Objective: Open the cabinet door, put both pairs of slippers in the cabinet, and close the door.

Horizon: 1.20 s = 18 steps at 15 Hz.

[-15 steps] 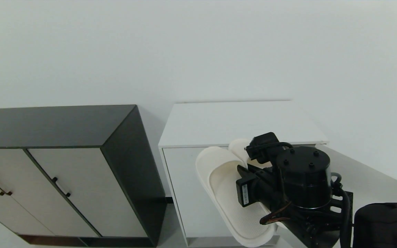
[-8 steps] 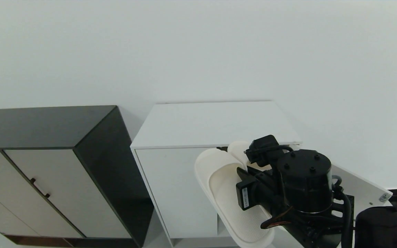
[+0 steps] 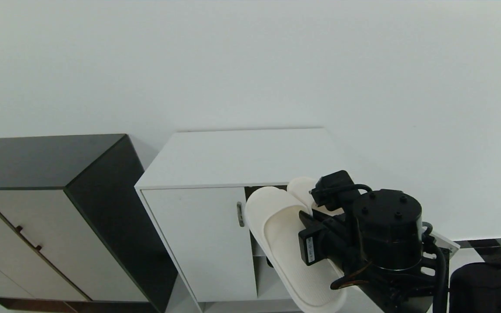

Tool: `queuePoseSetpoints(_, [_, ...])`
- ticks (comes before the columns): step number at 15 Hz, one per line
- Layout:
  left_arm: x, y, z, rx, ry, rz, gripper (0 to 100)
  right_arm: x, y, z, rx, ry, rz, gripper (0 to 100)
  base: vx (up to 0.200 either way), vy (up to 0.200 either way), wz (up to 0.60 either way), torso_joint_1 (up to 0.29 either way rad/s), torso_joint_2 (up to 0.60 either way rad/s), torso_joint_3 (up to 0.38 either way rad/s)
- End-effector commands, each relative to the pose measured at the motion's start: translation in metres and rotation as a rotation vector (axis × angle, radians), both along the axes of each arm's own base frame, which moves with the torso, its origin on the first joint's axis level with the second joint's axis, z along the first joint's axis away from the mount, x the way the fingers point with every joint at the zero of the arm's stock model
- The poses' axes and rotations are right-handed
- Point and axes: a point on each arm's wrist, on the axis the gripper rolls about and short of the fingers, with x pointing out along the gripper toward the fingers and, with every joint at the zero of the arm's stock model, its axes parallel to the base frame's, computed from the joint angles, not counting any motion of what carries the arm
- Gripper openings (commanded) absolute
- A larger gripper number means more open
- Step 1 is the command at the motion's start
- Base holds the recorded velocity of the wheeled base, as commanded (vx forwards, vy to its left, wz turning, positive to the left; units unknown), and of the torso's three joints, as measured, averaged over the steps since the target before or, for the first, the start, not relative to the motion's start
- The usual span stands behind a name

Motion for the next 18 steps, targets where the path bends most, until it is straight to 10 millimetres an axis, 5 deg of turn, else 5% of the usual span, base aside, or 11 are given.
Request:
queuePoseSetpoints(1, [0.000, 0.000, 0.000, 0.000, 0.001, 0.002, 0, 0.000, 0.000, 0.000, -0.001, -0.001, -0.002, 0, 0.000, 0.000, 0.00, 0.000, 0.00, 0.000])
queuePoseSetpoints(18, [0.000, 0.000, 0.000, -0.003, 0.001, 0.002, 0, 0.006, -0.005, -0.012, -0.018, -0.022, -0.012, 0, 0.000, 0.000, 0.00, -0.033, 0.07, 0.040])
